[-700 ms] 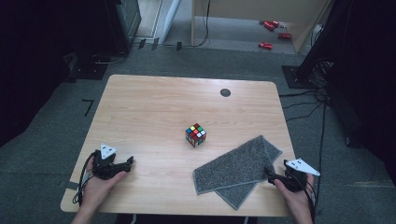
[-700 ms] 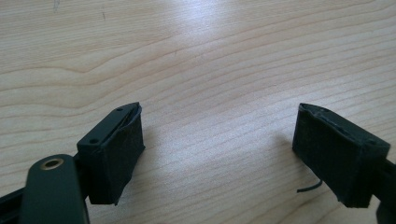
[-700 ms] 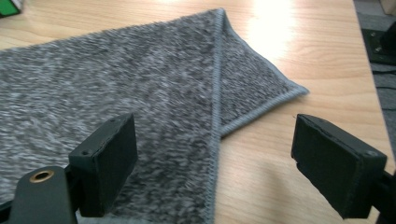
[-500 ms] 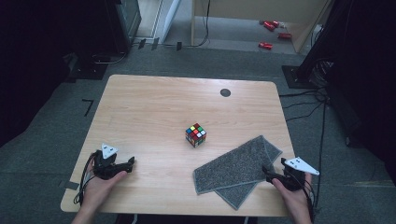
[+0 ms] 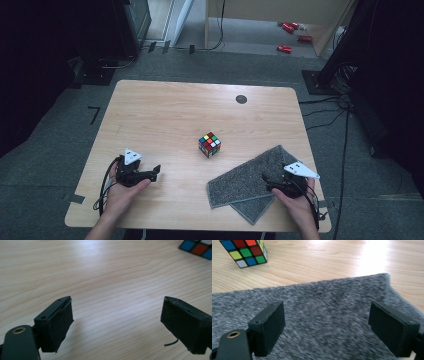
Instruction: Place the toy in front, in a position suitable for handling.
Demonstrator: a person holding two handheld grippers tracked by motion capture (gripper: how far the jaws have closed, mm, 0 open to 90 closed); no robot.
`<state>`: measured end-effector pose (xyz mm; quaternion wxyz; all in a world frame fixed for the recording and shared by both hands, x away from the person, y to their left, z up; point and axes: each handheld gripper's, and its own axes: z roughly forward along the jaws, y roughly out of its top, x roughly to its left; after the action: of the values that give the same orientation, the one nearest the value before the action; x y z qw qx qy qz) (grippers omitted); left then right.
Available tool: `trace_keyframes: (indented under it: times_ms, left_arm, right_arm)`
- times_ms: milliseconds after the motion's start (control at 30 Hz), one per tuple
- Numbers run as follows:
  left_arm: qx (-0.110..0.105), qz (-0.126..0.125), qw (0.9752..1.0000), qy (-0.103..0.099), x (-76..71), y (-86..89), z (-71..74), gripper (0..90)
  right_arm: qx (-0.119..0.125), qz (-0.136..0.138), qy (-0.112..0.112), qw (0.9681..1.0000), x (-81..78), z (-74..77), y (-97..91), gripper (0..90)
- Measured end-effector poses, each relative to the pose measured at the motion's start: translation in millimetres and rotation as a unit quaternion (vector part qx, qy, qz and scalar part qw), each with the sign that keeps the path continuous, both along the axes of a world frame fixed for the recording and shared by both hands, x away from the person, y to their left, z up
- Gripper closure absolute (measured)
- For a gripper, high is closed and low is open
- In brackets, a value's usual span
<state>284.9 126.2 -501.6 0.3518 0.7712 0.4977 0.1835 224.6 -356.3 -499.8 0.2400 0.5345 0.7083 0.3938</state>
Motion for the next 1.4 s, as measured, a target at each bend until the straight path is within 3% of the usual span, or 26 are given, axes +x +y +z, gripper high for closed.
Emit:
trace_keyframes:
  times_ms: [133, 300, 367, 467, 667, 767, 867, 1067, 1167, 1400]
  left_arm:
    - [-0.003, -0.013, 0.9999, -0.003, 3.8, -13.0, 2.4, 11.0]
    - [-0.016, -0.045, 0.9988, -0.011, 13.0, -43.2, 4.9, 10.9]
    - [-0.018, -0.049, 0.9986, -0.012, 14.2, -46.6, 4.6, 10.9]
    - [-0.039, -0.072, 0.9966, -0.008, 22.1, -63.4, 2.8, 10.9]
    - [-0.04, -0.086, 0.9955, -0.006, 32.3, -80.7, 0.9, 12.2]
    - [-0.046, -0.101, 0.9938, -0.002, 35.9, -89.4, -0.4, 12.5]
    - [-0.04, -0.107, 0.9935, 0.0, 40.1, -98.4, -4.1, 13.2]
    - [-0.027, -0.114, 0.9931, 0.002, 48.6, -118.5, -12.4, 13.9]
    - [-0.027, -0.122, 0.9922, 0.0, 49.5, -123.9, -12.1, 13.9]
    - [-0.006, -0.138, 0.9905, 0.0, 57.6, -144.9, -13.5, 14.0]
  right_arm:
    - [-0.001, 0.005, 0.002, 1.0, 3.2, -0.4, 7.6, 13.7]
    - [-0.008, 0.022, 0.02, 0.9995, 6.3, -4.4, 21.4, 12.3]
    - [-0.013, 0.028, 0.031, 0.9991, 6.5, -7.6, 24.6, 11.8]
    - [-0.028, 0.036, 0.05, 0.9977, 6.5, -13.4, 28.6, 12.5]
    - [-0.041, 0.04, 0.059, 0.9966, 7.6, -19.2, 31.9, 13.2]
    - [-0.042, 0.038, 0.059, 0.9967, 7.7, -19.5, 32.3, 13.7]
    - [-0.052, 0.035, 0.057, 0.9964, 7.2, -21.3, 34.5, 14.4]
    - [-0.049, 0.031, 0.056, 0.9967, 5.6, -22.6, 34.5, 14.9]
    - [-0.049, 0.033, 0.056, 0.9967, 5.8, -22.9, 33.6, 14.9]
    - [-0.049, 0.036, 0.057, 0.9965, 5.8, -22.9, 33.2, 15.0]
